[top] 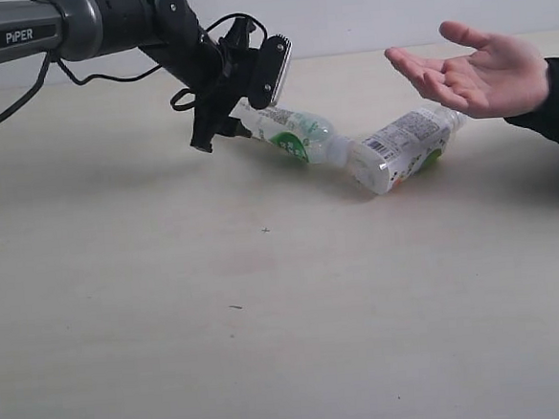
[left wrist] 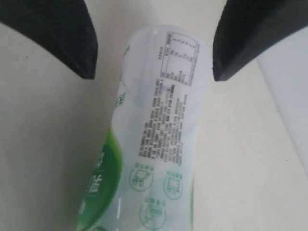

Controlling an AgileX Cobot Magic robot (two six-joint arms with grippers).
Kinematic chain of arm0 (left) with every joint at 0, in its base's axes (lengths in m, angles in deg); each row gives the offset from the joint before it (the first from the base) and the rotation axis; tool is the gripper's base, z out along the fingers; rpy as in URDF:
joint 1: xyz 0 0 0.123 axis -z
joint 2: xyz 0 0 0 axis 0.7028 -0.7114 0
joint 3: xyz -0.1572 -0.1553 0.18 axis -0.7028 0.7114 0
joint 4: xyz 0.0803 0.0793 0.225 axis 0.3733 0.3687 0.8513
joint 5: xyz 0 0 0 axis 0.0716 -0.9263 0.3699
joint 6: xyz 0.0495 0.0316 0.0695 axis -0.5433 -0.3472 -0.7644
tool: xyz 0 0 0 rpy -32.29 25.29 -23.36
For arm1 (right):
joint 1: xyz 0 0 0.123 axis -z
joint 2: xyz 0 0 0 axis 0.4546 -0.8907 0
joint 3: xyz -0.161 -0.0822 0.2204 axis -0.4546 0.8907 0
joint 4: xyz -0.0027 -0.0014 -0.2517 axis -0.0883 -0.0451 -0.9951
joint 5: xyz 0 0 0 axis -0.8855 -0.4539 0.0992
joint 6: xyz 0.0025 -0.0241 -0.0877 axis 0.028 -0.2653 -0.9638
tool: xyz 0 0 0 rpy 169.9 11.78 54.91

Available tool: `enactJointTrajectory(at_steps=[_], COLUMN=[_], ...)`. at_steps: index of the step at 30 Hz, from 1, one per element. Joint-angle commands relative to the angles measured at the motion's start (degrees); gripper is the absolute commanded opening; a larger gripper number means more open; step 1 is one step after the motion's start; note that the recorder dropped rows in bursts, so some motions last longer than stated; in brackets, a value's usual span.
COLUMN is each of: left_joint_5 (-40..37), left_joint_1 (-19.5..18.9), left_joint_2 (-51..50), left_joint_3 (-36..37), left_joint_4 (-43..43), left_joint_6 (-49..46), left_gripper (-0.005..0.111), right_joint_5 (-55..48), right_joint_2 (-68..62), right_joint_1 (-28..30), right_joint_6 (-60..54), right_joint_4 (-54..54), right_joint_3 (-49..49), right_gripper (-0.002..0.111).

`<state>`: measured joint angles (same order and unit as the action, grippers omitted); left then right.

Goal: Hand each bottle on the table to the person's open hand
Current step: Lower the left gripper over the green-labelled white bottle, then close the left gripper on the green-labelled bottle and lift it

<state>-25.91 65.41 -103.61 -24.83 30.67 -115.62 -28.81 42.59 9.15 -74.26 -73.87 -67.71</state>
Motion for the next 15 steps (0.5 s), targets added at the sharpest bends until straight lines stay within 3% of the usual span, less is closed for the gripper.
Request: enactJointTrajectory(at_steps=[1, 15], left_joint_5=[3.03, 7.27], left_joint_1=[0.67, 2.44], left_joint_2=[0.03, -2.80], left_joint_3=[0.10, 0.10], left_joint_4=[-0.09, 0.05], left_joint_6=[-1.07, -2.85], left_gripper=[0.066, 0.073], right_joint_5=[0.28, 0.28], right_joint_2=[0.25, 0.25], right_joint_1=[-0.15, -0.15], right_joint_6=[0.14, 0.14], right_joint_4=[0.10, 0.10], right_joint_3=[0.24, 0.24], right_gripper=[0.000, 0.000])
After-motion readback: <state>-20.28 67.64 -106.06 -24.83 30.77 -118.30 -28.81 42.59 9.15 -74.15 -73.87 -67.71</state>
